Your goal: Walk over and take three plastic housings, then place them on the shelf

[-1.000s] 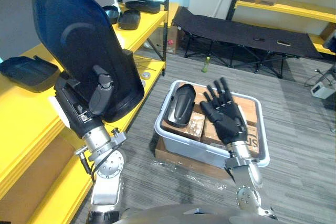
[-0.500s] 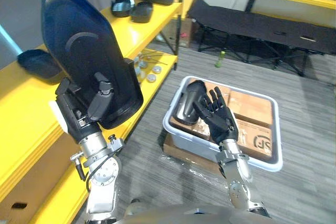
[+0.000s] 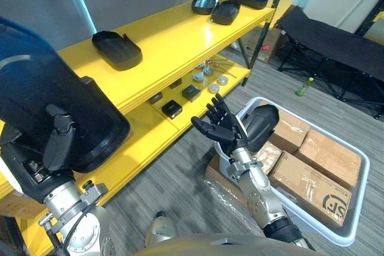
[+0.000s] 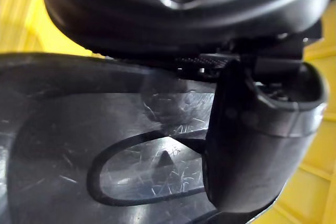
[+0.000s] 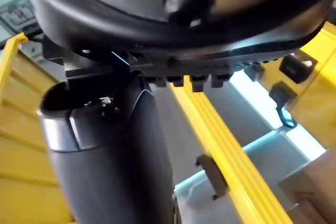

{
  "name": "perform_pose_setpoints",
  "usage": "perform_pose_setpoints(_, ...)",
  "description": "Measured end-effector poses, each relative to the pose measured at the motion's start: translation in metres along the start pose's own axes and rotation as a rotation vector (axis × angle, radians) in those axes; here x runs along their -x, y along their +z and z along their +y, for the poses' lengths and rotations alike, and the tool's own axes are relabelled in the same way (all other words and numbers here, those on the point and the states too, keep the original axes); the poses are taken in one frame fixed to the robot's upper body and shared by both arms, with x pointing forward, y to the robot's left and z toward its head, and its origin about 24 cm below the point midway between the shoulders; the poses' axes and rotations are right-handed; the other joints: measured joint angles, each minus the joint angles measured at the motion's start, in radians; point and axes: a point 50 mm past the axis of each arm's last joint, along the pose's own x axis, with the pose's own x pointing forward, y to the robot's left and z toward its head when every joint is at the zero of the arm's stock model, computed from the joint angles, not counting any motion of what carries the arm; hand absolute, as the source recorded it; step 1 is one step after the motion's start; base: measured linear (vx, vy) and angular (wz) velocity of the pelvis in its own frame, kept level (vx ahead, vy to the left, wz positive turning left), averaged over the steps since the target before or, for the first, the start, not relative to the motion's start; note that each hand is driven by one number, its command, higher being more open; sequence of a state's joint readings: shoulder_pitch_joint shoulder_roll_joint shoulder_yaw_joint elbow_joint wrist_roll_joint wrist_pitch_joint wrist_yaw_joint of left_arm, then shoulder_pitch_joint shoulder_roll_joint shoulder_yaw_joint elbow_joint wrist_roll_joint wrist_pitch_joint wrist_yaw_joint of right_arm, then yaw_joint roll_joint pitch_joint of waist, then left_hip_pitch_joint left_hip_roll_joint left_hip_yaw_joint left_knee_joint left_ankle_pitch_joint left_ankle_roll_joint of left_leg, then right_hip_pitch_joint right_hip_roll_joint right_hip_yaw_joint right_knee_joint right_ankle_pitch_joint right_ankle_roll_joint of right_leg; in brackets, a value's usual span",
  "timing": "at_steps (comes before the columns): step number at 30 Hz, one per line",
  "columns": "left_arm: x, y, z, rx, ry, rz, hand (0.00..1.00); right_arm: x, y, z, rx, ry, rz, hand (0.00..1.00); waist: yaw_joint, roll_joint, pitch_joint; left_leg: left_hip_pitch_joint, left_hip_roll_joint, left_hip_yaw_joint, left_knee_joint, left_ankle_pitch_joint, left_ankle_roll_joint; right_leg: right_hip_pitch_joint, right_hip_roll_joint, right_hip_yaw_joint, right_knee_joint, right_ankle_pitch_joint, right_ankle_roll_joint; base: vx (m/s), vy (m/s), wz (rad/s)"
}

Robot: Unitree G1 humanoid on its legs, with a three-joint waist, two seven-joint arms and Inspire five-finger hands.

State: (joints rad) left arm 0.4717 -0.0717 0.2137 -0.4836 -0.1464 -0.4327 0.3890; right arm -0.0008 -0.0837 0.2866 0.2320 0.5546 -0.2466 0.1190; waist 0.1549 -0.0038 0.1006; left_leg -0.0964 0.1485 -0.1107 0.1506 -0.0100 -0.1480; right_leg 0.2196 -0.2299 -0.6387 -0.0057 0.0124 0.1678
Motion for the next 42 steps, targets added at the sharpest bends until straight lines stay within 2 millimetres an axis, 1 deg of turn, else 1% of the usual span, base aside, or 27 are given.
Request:
perform_pose_setpoints(4,0.002,0.000,-0.006,0.082,-0.070,0.012,0.00,0.008,-0.004,-0.008,0.028,-0.059,0.017,1.00,0.004,0.004,0.003,0.019,-0.019,-0.006,-0.105,0.066,0.002,-0.005,-0.029,-0.039,0.046,-0.033,0.003,0.01,0.010,0.43)
perform_pose_setpoints(5,0.002,0.000,-0.010,0.107,-0.108,0.014,0.00,0.009,-0.005,-0.009,0.028,-0.072,0.018,1.00,0.002,0.005,0.005,0.019,-0.022,-0.006,-0.122,0.074,0.007,-0.018,-0.043,-0.037,0.087,-0.060,-0.001,-0.01,0.018,0.35)
perform_pose_setpoints(7,0.003,0.000,-0.015,0.134,-0.178,0.020,0.00,0.012,-0.003,-0.011,0.031,-0.090,0.008,1.00,-0.003,0.003,0.005,0.012,-0.035,-0.032,-0.130,0.086,0.010,-0.049,-0.053,0.023,0.157,-0.123,-0.012,-0.02,-0.009,0.53)
perform_pose_setpoints(9,0.005,0.000,-0.026,0.171,-0.302,0.026,0.00,0.020,0.004,-0.011,0.096,-0.099,-0.021,1.00,-0.027,0.003,0.004,0.009,-0.055,-0.085,-0.169,0.128,0.004,-0.078,-0.049,0.112,0.221,-0.185,-0.026,-0.02,-0.082,0.73)
perform_pose_setpoints(12,0.005,0.001,-0.038,0.203,-0.392,0.011,0.00,0.021,0.009,-0.014,0.140,-0.099,-0.043,1.00,-0.026,0.006,0.006,-0.009,-0.054,-0.079,-0.176,0.155,0.005,-0.094,-0.048,0.108,0.235,-0.186,-0.012,-0.02,-0.046,0.27)
perform_pose_setpoints(15,0.002,0.004,-0.050,0.209,-0.387,-0.031,0.00,0.016,0.018,-0.018,0.194,-0.077,-0.061,1.00,-0.032,0.032,0.035,-0.027,-0.041,-0.048,-0.176,0.177,0.012,-0.121,-0.035,0.120,0.249,-0.191,-0.018,-0.11,-0.012,0.06)
perform_pose_setpoints(17,0.001,0.005,-0.050,0.191,-0.351,-0.041,0.00,0.015,0.022,-0.015,0.224,-0.064,-0.082,1.00,-0.050,0.043,0.049,-0.050,-0.035,-0.031,-0.176,0.194,0.031,-0.134,-0.030,0.106,0.260,-0.197,-0.017,-0.12,-0.013,0.22)
perform_pose_setpoints(19,0.003,0.002,-0.052,0.194,-0.354,-0.027,0.00,0.021,0.027,-0.012,0.242,-0.063,-0.118,1.00,-0.062,0.040,0.063,-0.080,-0.035,0.029,-0.176,0.208,0.099,-0.146,-0.035,0.072,0.284,-0.211,-0.016,-0.12,0.007,0.55)
perform_pose_setpoints(20,0.004,0.001,-0.052,0.191,-0.355,-0.017,0.00,0.023,0.032,-0.009,0.261,-0.054,-0.143,1.00,-0.063,0.032,0.074,-0.091,-0.035,0.051,-0.169,0.210,0.115,-0.151,-0.045,0.057,0.308,-0.226,-0.016,-0.09,0.008,0.43)
perform_pose_setpoints(22,0.006,-0.003,-0.052,0.181,-0.360,0.002,0.00,0.023,0.038,-0.005,0.264,-0.034,-0.198,1.00,-0.055,0.022,0.083,-0.105,-0.034,0.083,-0.153,0.211,0.115,-0.165,-0.068,0.051,0.358,-0.251,-0.014,-0.06,0.009,0.30)
perform_pose_setpoints(23,0.006,-0.005,-0.051,0.177,-0.358,0.007,0.00,0.022,0.042,-0.003,0.267,-0.024,-0.223,1.00,-0.049,0.019,0.089,-0.110,-0.034,0.098,-0.139,0.207,0.109,-0.171,-0.078,0.054,0.375,-0.257,-0.013,-0.04,0.019,0.11)
perform_pose_setpoints(24,0.006,-0.007,-0.050,0.170,-0.350,0.018,0.00,0.018,0.049,0.001,0.273,-0.003,-0.273,1.00,-0.043,0.017,0.102,-0.128,-0.036,0.114,-0.084,0.186,0.083,-0.176,-0.095,0.060,0.406,-0.265,-0.006,-0.03,0.038,-0.01)
perform_pose_setpoints(25,0.007,-0.008,-0.049,0.168,-0.342,0.022,0.00,0.015,0.056,0.006,0.273,0.004,-0.317,1.00,-0.039,0.016,0.110,-0.148,-0.036,0.126,-0.029,0.157,0.070,-0.175,-0.106,0.063,0.419,-0.270,0.000,-0.03,0.050,-0.03)
perform_pose_setpoints(29,0.004,-0.006,-0.047,0.146,-0.338,0.006,0.00,0.004,0.097,0.030,0.274,-0.022,-0.589,1.00,-0.020,0.019,0.125,-0.216,-0.040,0.167,0.262,-0.022,0.084,-0.111,-0.154,0.065,0.439,-0.305,0.036,0.03,0.138,-0.03)
perform_pose_setpoints(30,0.003,-0.006,-0.046,0.142,-0.341,-0.001,0.00,0.003,0.102,0.033,0.282,-0.029,-0.624,1.00,-0.017,0.018,0.125,-0.222,-0.043,0.171,0.294,-0.048,0.087,-0.100,-0.158,0.066,0.432,-0.308,0.041,0.08,0.215,0.04)
perform_pose_setpoints(31,0.001,-0.005,-0.044,0.125,-0.356,-0.013,0.00,0.002,0.109,0.038,0.293,-0.043,-0.674,1.00,-0.011,0.003,0.115,-0.226,-0.052,0.193,0.354,-0.092,0.111,-0.073,-0.170,0.062,0.402,-0.312,0.049,0.14,0.234,0.16)
perform_pose_setpoints(32,-0.001,-0.003,-0.043,0.106,-0.388,-0.026,0.00,0.005,0.112,0.040,0.292,-0.074,-0.708,1.00,-0.003,-0.010,0.100,-0.220,-0.056,0.269,0.426,-0.150,0.154,-0.024,-0.180,0.050,0.365,-0.304,0.029,0.26,0.267,0.21)
perform_pose_setpoints(33,-0.001,-0.002,-0.044,0.096,-0.400,-0.037,0.00,0.007,0.114,0.040,0.296,-0.090,-0.730,1.00,-0.006,-0.005,0.097,-0.206,-0.059,0.286,0.429,-0.191,0.150,-0.019,-0.182,0.058,0.423,-0.288,-0.024,0.29,0.239,0.51)
perform_pose_setpoints(34,-0.002,-0.002,-0.047,0.079,-0.418,-0.051,0.00,0.009,0.115,0.039,0.308,-0.118,-0.756,1.00,-0.011,-0.006,0.089,-0.196,-0.088,0.263,0.434,-0.215,0.167,-0.085,-0.237,0.117,0.591,-0.226,-0.144,0.31,0.260,0.64)
perform_pose_setpoints(35,-0.003,-0.001,-0.048,0.039,-0.438,-0.069,0.00,0.010,0.116,0.040,0.324,-0.150,-0.775,1.00,-0.024,-0.012,0.076,-0.163,-0.115,0.254,0.384,-0.218,0.171,-0.160,-0.257,0.212,0.697,-0.085,-0.177,0.25,0.225,0.69)
perform_pose_setpoints(36,-0.004,0.001,-0.047,0.015,-0.453,-0.084,0.00,0.010,0.117,0.041,0.328,-0.155,-0.790,1.00,-0.024,-0.012,0.069,-0.146,-0.122,0.245,0.355,-0.215,0.179,-0.183,-0.255,0.253,0.730,-0.047,-0.171,0.36,0.235,0.45)
perform_pose_setpoints(37,-0.008,0.003,-0.048,-0.013,-0.470,-0.115,0.00,0.009,0.121,0.044,0.342,-0.149,-0.826,1.00,-0.025,-0.005,0.070,-0.121,-0.123,0.229,0.327,-0.209,0.196,-0.221,-0.233,0.294,0.799,-0.104,-0.142,0.48,0.209,0.39)
perform_pose_setpoints(38,-0.016,0.006,-0.049,-0.030,-0.478,-0.145,0.00,0.005,0.131,0.048,0.362,-0.124,-0.871,1.00,-0.032,0.005,0.075,-0.070,-0.124,0.202,0.278,-0.198,0.192,-0.266,-0.174,0.317,0.843,-0.193,-0.125,0.48,0.188,0.39)
perform_pose_setpoints(39,-0.019,0.007,-0.050,-0.032,-0.481,-0.154,0.00,0.003,0.135,0.049,0.374,-0.114,-0.890,1.00,-0.035,0.008,0.076,-0.046,-0.126,0.193,0.255,-0.195,0.193,-0.276,-0.147,0.316,0.828,-0.219,-0.124,0.46,0.153,0.45)
perform_pose_setpoints(40,-0.023,0.008,-0.053,-0.027,-0.483,-0.171,0.00,-0.001,0.146,0.049,0.393,-0.098,-0.929,1.00,-0.042,0.019,0.079,0.008,-0.133,0.174,0.202,-0.185,0.186,-0.301,-0.091,0.317,0.761,-0.256,-0.129,0.31,0.066,0.47)
perform_pose_setpoints(41,-0.026,0.009,-0.055,-0.018,-0.482,-0.185,0.00,-0.001,0.156,0.048,0.393,-0.076,-0.957,1.00,-0.052,0.023,0.076,0.036,-0.137,0.154,0.167,-0.180,0.181,-0.326,-0.044,0.328,0.684,-0.264,-0.135,0.37,0.026,0.76)
perform_pose_setpoints(42,-0.029,0.011,-0.061,0.000,-0.485,-0.204,0.00,0.002,0.169,0.045,0.406,-0.063,-1.001,1.00,-0.062,0.027,0.072,0.059,-0.141,0.124,0.141,-0.179,0.179,-0.368,0.015,0.381,0.587,-0.262,-0.131,0.34,-0.032,0.80)
